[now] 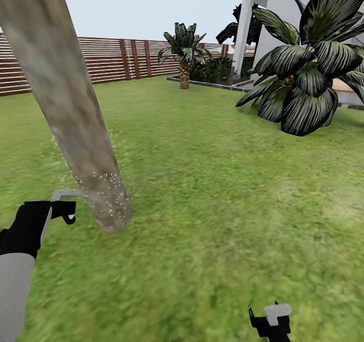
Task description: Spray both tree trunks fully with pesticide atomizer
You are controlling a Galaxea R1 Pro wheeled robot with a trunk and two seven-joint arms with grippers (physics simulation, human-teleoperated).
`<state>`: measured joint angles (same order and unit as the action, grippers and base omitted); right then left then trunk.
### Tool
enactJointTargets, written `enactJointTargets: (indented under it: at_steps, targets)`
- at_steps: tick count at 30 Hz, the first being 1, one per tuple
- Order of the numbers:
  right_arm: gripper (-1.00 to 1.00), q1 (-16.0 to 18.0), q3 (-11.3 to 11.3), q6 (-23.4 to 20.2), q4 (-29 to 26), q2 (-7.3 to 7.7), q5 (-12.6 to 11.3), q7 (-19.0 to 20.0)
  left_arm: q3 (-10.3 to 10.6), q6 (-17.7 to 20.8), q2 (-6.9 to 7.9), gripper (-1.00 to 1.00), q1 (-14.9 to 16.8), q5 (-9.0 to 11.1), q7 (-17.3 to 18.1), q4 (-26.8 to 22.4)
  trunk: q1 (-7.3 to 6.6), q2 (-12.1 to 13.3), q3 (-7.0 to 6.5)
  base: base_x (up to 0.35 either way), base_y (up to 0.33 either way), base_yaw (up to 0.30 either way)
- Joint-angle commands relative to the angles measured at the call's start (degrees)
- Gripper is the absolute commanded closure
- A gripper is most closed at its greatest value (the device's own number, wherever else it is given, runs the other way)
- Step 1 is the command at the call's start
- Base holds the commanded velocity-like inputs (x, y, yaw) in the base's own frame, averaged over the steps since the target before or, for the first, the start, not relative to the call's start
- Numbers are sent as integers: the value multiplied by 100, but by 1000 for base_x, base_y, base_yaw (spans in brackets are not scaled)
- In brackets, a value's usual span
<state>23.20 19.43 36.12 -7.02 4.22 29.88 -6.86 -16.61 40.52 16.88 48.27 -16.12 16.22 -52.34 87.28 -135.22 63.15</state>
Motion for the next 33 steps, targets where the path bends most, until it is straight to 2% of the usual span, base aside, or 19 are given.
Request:
enactJointTargets:
  at_steps: [1, 5, 12, 15, 20, 29, 33]
  targets:
    - [-100, 0, 0, 0, 1, 0, 0, 0, 0, 4, 0, 100, 8, -3, -2, -1, 0, 0, 0, -121, 234, 0]
    - [-100, 0, 0, -1, 0, 0, 0, 0, 2, -7, 0, 100, 18, -18, -5, -5, 0, 0, 0, -33, 63, 0]
    - [-100, 0, 0, -1, -1, 0, 0, 0, 8, 26, -42, 100, 44, -13, 4, -310, 0, 0, -1, 113, 26, -10]
    - [-100, 0, 0, -5, -1, 0, 0, 0, 3, 88, -15, 100, 58, -10, 4, -518, 0, 0, -11, 7, 2, -241]
    - [-100, 0, 0, -3, -1, 0, 0, 0, 5, 96, -7, 100, 1, -9, 4, -581, 0, 0, -22, 0, -6, -126]
    - [-100, 0, -1, -4, -1, 0, 0, 0, -2, 80, -37, 100, -28, -3, 2, -502, 0, 0, -22, -8, -252, -2]
    - [-100, 0, 0, -7, 0, 0, 0, 0, -23, 55, -21, 100, -36, 17, 8, -475, 0, 0, -22, -269, -89, 0]
